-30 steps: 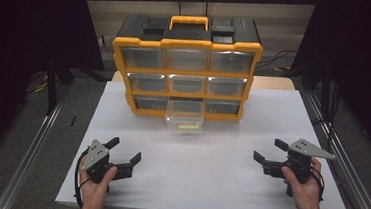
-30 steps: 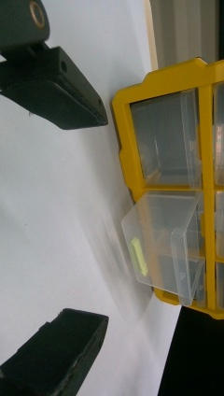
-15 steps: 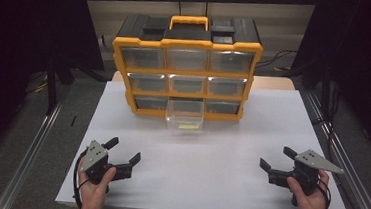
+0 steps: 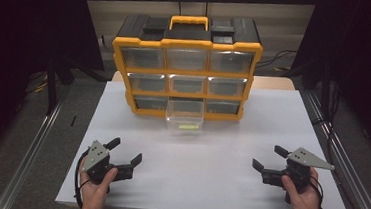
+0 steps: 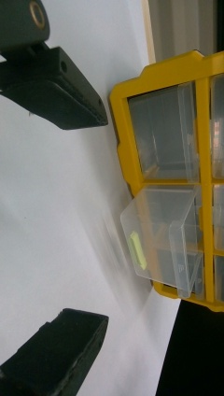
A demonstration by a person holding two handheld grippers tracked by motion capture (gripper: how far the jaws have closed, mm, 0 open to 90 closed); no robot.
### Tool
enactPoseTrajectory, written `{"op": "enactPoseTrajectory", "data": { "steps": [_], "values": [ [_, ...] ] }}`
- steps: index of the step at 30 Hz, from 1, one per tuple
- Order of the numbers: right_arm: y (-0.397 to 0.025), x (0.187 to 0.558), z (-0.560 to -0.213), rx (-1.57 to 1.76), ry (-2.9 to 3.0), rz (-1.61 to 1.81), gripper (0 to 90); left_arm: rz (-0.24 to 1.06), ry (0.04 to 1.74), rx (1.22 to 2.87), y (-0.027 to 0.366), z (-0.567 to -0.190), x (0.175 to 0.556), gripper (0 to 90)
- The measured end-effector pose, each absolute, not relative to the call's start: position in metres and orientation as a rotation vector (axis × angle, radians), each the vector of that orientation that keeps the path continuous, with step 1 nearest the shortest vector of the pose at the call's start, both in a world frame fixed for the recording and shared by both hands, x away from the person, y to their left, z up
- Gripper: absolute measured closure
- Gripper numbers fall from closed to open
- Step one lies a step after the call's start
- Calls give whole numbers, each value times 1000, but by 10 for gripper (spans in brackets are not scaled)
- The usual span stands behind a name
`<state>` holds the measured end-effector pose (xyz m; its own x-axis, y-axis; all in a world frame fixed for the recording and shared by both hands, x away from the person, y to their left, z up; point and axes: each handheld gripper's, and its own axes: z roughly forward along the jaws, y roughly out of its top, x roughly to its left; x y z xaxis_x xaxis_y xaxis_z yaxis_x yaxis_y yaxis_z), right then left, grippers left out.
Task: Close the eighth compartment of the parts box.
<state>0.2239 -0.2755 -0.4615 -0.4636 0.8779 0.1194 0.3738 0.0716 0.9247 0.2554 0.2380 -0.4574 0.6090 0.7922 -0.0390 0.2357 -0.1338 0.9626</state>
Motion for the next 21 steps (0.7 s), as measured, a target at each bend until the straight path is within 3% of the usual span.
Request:
{"op": "enactPoseTrajectory", "data": {
  "steps": [21],
  "values": [
    [-234,233,-459,986,2024,1521,10,602,849,1694,234,-458,256,55]
  ]
}}
